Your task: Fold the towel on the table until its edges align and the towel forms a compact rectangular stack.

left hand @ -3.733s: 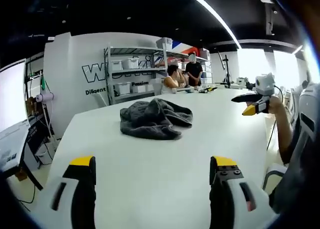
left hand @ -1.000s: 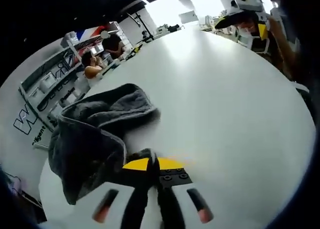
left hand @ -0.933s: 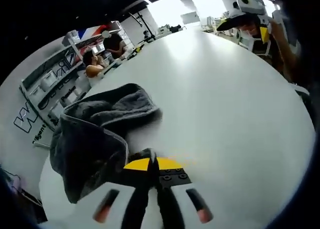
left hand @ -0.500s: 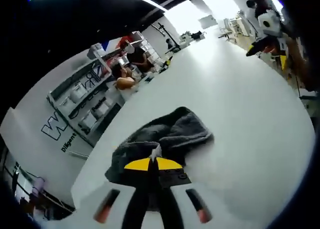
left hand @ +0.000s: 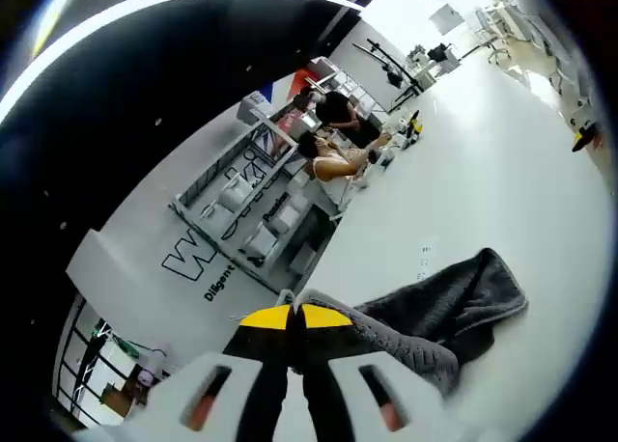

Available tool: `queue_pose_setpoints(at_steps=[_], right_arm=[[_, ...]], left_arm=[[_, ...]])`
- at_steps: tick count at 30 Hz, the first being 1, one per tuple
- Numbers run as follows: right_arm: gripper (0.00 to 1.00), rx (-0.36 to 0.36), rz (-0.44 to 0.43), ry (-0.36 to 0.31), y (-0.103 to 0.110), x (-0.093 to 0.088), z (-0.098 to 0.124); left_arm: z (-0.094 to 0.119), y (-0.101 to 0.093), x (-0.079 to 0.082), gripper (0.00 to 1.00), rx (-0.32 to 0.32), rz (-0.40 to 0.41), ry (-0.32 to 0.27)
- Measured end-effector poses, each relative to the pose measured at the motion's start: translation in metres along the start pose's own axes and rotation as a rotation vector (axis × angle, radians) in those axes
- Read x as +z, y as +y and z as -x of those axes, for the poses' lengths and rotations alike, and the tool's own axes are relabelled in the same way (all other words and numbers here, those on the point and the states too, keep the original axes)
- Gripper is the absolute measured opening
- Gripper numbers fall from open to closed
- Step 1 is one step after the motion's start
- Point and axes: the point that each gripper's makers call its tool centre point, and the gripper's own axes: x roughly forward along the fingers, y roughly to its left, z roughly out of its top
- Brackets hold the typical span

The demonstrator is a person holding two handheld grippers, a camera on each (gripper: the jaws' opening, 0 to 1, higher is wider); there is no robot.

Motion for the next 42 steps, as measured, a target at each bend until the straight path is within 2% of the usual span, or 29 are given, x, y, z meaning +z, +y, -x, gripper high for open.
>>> queue_pose_setpoints(at_steps=[3,5,9,18,23,27,29,30,32,33,34,35,36,37,38,40,42], right_arm=[[0.91,-0.009,-0.007,-0.014,-0.006,0.002,0.004],[0.9,-0.013,-0.011,-0.019,-0.008,0.002,0.005],[0.9,-0.009,-0.015,-0.026,-0.008,0.003,0.005],[0.9,0.002,-0.012,-0.032,-0.003,0.004,0.007],[0.9,0.004,-0.015,-0.031,0.0,0.004,0.006],[0.9,0.012,-0.011,-0.017,0.005,0.002,0.002],[0.9,0.027,-0.011,-0.005,0.009,0.0,-0.001],[0.9,0.034,-0.011,0.0,0.012,-0.001,-0.002],[0.9,0.055,-0.013,0.011,0.018,-0.004,-0.006],[0.9,0.065,-0.012,0.017,0.021,-0.005,-0.008],[0.89,0.077,-0.008,0.027,0.024,-0.007,-0.01],[0.89,0.091,-0.002,0.043,0.028,-0.01,-0.013],[0.89,0.109,0.005,0.06,0.032,-0.013,-0.015],[0.89,0.125,0.013,0.073,0.037,-0.015,-0.017],[0.89,0.142,0.022,0.083,0.041,-0.016,-0.019],[0.89,0.167,0.031,0.092,0.048,-0.017,-0.022],[0.88,0.183,0.034,0.094,0.052,-0.016,-0.026]], left_arm=[[0.01,0.024,0.023,0.03,0.064,-0.034,-0.018],[0.016,0.033,0.034,0.03,0.086,-0.049,-0.025],[0.024,0.042,0.043,0.03,0.105,-0.056,-0.023],[0.032,0.039,0.032,0.03,0.111,-0.065,0.002],[0.035,0.032,0.003,0.03,0.09,-0.064,0.04],[0.034,0.015,-0.039,0.03,0.049,-0.01,0.09],[0.031,-0.006,-0.076,0.03,0.016,0.01,0.145],[0.031,-0.015,-0.088,0.03,0.0,0.018,0.161],[0.027,-0.049,-0.133,0.03,-0.063,0.064,0.217],[0.026,-0.065,-0.153,0.03,-0.09,0.097,0.236],[0.026,-0.075,-0.165,0.04,-0.105,0.118,0.247],[0.026,-0.097,-0.19,0.04,-0.136,0.152,0.276],[0.026,-0.107,-0.203,0.04,-0.153,0.165,0.295],[0.027,-0.129,-0.227,0.04,-0.184,0.188,0.333],[0.028,-0.144,-0.244,0.04,-0.21,0.204,0.363],[0.029,-0.166,-0.268,0.04,-0.245,0.252,0.39],[0.03,-0.176,-0.28,0.04,-0.257,0.283,0.401]])
